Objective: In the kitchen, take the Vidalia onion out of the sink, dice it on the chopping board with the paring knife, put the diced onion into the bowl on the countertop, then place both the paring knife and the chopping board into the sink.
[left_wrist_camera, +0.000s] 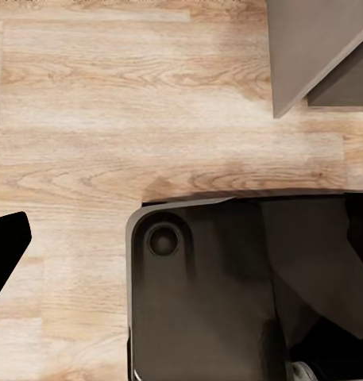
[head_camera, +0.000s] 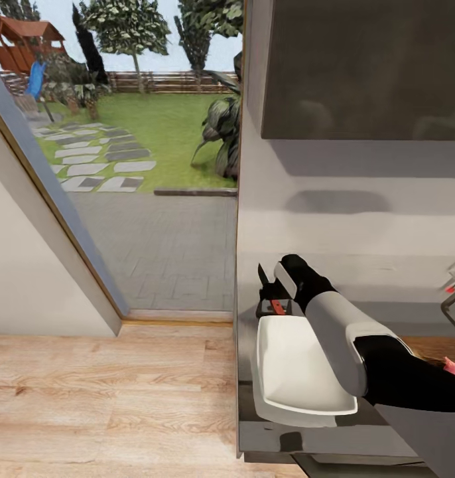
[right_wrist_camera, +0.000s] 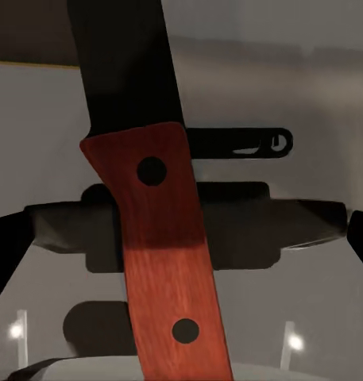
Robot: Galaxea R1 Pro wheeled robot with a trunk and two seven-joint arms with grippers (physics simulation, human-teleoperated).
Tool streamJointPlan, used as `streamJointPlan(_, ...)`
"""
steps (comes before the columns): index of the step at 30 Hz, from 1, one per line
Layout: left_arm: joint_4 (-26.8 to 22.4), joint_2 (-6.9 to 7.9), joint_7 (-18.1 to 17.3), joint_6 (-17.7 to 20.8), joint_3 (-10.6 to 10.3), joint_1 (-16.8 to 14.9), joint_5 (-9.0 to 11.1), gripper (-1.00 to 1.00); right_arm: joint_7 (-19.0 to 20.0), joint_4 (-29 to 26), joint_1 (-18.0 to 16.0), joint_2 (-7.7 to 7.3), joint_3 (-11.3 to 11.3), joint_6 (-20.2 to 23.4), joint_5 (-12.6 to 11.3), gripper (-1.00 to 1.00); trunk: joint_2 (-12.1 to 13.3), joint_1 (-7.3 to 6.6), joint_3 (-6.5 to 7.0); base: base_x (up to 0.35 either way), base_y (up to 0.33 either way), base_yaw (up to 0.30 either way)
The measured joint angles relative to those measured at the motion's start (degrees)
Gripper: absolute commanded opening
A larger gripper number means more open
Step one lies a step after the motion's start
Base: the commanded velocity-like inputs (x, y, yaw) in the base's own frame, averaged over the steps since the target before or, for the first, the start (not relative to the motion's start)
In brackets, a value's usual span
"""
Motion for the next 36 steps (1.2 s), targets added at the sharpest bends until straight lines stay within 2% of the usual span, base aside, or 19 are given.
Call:
streamJointPlan(14,0.17,0.00,-0.01,0.00,0.00,-0.07,0.03,1.00,0.10,0.02,0.02,-0.22,-0.03,-0.01,-0.71,1.00,0.00,0.00,0.00,0.000,0.000,0.000)
streamJointPlan(36,0.17,0.00,-0.03,0.00,0.00,-0.08,0.03,1.00,0.04,0.00,0.02,-0.16,-0.12,0.01,-0.31,1.00,-0.01,0.00,0.00,0.000,0.000,0.000)
